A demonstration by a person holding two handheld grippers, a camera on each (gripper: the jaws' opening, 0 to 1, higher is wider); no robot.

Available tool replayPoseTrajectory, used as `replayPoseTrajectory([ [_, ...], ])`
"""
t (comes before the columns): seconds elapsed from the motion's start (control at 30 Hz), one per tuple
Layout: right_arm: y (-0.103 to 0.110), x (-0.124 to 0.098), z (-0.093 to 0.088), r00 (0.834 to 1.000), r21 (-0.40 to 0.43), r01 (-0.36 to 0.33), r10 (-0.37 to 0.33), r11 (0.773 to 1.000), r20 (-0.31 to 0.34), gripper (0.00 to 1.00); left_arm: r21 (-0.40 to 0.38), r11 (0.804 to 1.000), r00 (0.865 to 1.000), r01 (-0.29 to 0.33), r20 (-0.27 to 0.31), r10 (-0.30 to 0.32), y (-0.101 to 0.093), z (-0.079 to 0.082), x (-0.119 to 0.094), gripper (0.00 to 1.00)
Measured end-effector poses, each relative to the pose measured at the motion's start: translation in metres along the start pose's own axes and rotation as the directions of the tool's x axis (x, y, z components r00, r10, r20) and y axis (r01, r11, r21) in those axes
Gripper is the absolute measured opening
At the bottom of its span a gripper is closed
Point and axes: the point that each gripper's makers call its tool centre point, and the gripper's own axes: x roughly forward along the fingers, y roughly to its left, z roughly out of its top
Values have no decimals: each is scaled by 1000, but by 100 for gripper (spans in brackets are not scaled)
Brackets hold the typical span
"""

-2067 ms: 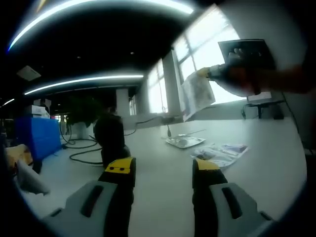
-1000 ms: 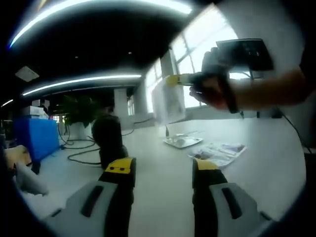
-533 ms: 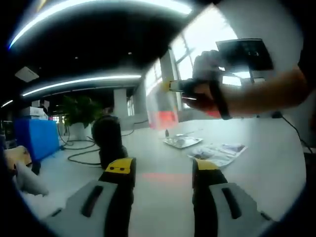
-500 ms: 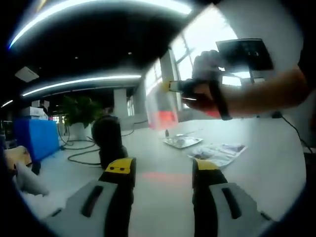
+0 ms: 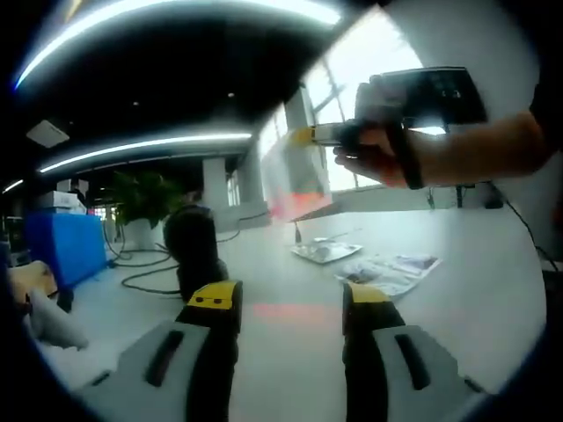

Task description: Clip sheet goods on table flip sheet goods clip sheet goods scan sheet goods put sheet goods back to table

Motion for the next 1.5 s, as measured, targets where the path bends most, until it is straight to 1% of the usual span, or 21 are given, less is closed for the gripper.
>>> replayPoseTrajectory([
  [0.03,-1,-2,3,1000,-10,-7,7,1000,3,0,2,1000,1000,0,-1,0,0,0,0,38],
  [0.13,-7,-7,10,1000,-4,-14,14,1000,0,0,3,1000,1000,-1,-1,1,0,0,0,38],
  [0.27,-10,-15,18,999,-28,-32,33,999,4,0,7,1000,1000,0,-4,0,0,-1,0,38],
  [0.43,-12,-25,21,998,-52,-60,60,997,-19,0,17,1000,1000,2,-8,-2,-2,-2,0,38],
  [0.63,-5,-35,25,992,-84,-128,126,988,-29,0,18,1000,1000,-1,-11,1,-1,-2,0,38],
  [0.8,-7,-40,24,988,-105,-151,147,983,-46,0,26,1000,1000,6,-13,-6,-3,-3,0,38],
  [1.03,-5,-46,24,978,-164,-206,198,965,-65,0,33,999,1000,11,-15,-10,-4,-3,1,38],
  [1.13,-4,-49,21,970,-156,-238,229,959,-78,0,35,999,1000,11,-17,-10,-4,-4,1,38],
  [1.27,-5,-51,16,961,-170,-274,261,946,-97,0,38,999,1000,13,-18,-13,-5,-4,1,38],
  [1.33,-5,-53,16,955,-173,-295,282,940,-96,0,41,999,1000,14,-20,-13,-5,-4,1,38],
  [1.37,-6,-53,16,954,-192,-300,287,935,-92,0,41,999,1000,14,-20,-14,-5,-4,1,38],
  [1.4,-6,-54,16,949,-183,-313,301,932,-91,0,42,999,1000,15,-21,-14,-6,-4,1,38],
  [1.47,-7,-54,14,946,-202,-325,312,924,-91,0,44,999,1000,15,-22,-14,-6,-4,1,38],
  [1.5,-7,-55,13,942,-197,-335,323,921,-93,0,45,999,1000,16,-23,-15,-6,-5,1,38],
])
